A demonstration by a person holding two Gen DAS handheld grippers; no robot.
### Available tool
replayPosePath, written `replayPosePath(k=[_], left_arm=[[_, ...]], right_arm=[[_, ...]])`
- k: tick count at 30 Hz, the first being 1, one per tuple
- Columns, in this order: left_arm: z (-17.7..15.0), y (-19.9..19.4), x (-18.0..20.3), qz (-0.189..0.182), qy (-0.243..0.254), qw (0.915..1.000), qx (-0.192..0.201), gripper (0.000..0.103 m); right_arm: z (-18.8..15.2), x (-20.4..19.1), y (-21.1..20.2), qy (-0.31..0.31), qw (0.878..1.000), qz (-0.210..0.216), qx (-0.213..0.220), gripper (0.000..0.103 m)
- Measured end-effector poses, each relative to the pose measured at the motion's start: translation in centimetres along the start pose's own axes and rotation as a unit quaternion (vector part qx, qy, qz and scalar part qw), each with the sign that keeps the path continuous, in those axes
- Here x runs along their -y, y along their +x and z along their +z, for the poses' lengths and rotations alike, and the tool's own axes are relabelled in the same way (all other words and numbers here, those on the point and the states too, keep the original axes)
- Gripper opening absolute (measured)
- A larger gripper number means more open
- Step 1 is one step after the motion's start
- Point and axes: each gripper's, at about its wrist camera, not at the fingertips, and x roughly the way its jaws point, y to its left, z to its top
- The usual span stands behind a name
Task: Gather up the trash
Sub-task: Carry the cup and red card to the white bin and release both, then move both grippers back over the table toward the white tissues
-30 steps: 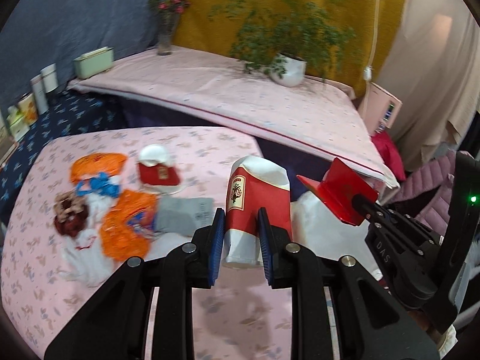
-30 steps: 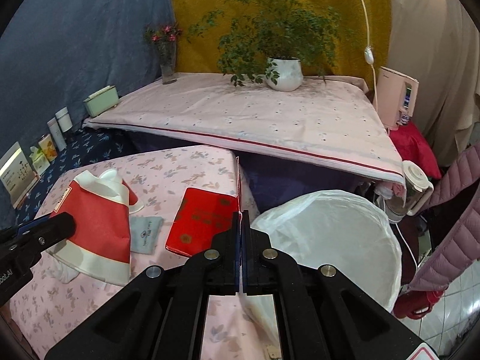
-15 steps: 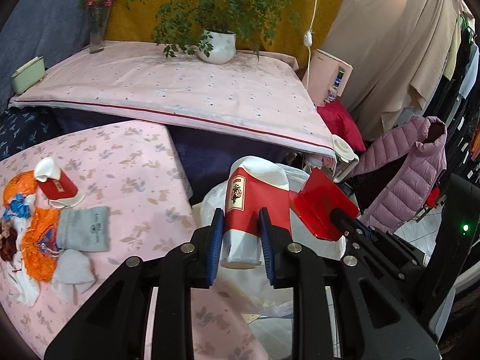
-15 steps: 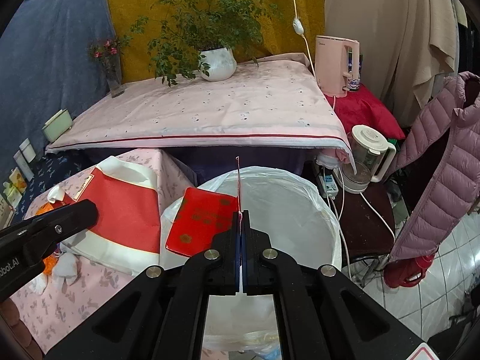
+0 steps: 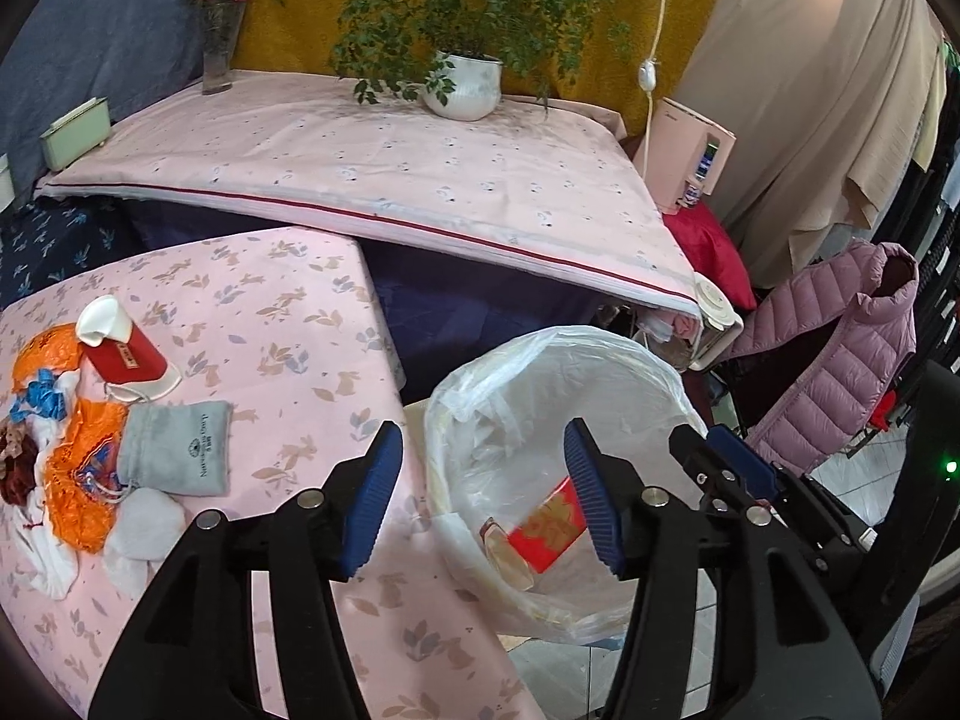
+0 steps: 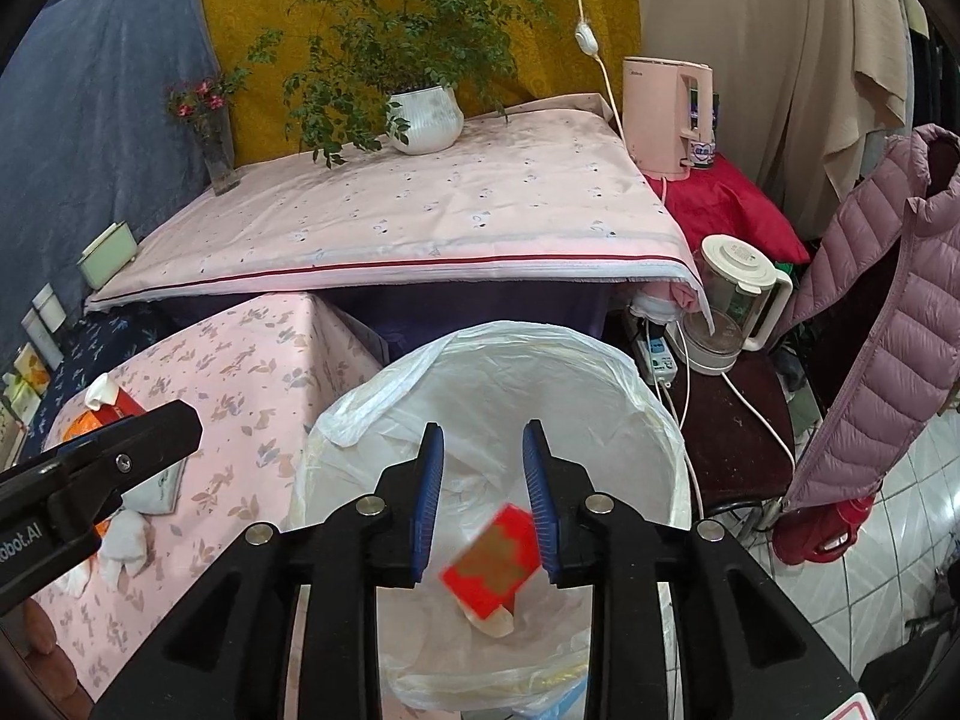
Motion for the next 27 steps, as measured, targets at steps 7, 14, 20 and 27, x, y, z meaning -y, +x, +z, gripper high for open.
replayPosePath(k=[7, 14, 20, 27], left_arm=[[-0.4, -1.0, -3.0, 0.025, -0.03, 0.9992, 0.006, 0.058], [-1.4, -2.8, -7.8, 0.074, -0.075, 0.9942, 0.021, 0.07], [-2.9, -4.3, -13.1, 0.114, -0.125, 0.9854, 0.022, 0.071], [-5.4, -6.3, -19.1, 0.171, -0.177, 0.9689, 0.026, 0.081]], right_arm=[[0.1, -2.7, -0.3, -0.025, 1.0, 0.015, 0.001, 0.035], [-0.4, -6.7, -0.5, -0.057, 0.997, 0.043, -0.005, 0.041], [-1.1, -10.8, -0.5, -0.087, 0.993, 0.074, -0.015, 0.043], [-2.5, -16.0, -0.5, -0.132, 0.985, 0.109, -0.028, 0.048]])
